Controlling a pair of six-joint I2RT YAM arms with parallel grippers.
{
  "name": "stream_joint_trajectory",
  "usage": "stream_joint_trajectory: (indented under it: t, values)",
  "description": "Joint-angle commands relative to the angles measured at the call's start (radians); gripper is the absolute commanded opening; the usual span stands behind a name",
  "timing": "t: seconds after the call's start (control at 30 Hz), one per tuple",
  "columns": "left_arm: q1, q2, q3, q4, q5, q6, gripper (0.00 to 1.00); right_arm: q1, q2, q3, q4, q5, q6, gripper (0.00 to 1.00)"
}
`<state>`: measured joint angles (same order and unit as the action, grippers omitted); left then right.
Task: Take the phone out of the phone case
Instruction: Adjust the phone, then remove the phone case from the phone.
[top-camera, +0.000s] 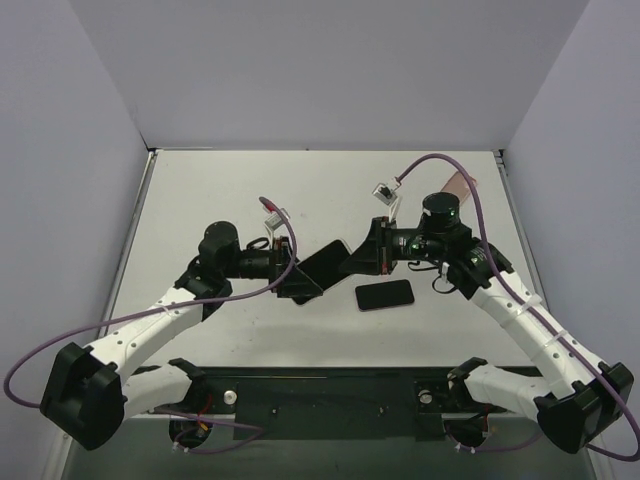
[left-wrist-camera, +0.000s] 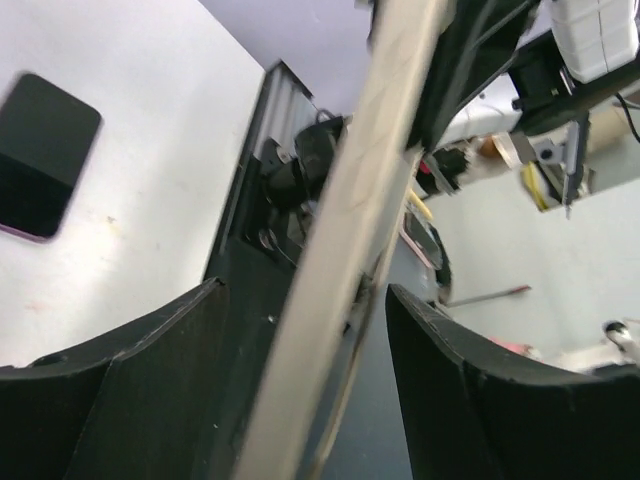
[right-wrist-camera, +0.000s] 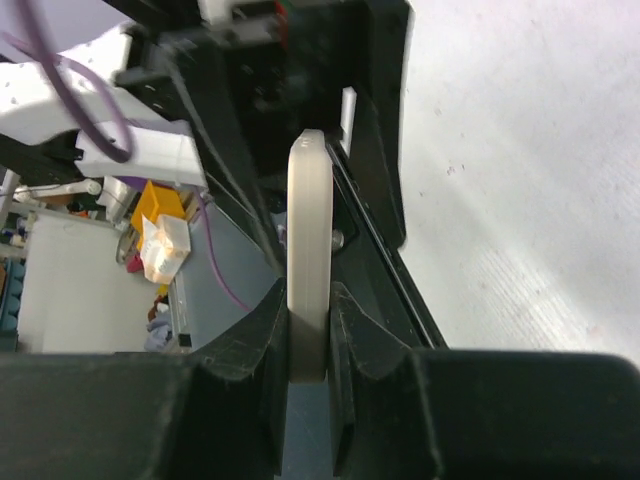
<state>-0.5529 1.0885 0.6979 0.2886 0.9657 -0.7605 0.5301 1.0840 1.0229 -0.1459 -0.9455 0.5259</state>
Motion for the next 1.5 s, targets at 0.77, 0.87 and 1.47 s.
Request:
stream_joint_trajectory:
  t: [0.77, 0.87, 1.47]
  values:
    - [0.019, -0.107, -0.081, 0.469, -0.312, -0.436, 0.00, 0.231, 0.000, -0.185, 0.791, 0.657, 0.467, 0.47]
    - [0.019, -0.107, -0.081, 0.460, -0.317, -0.439, 0.00, 0.238, 0.020, -0.158, 0.766, 0.700, 0.471, 0.41]
    - [0.016, -0.125, -0.083, 0.442, -0.331, -0.424, 0.00, 0.220, 0.142, -0.074, 0.859, 0.702, 0.491, 0.38]
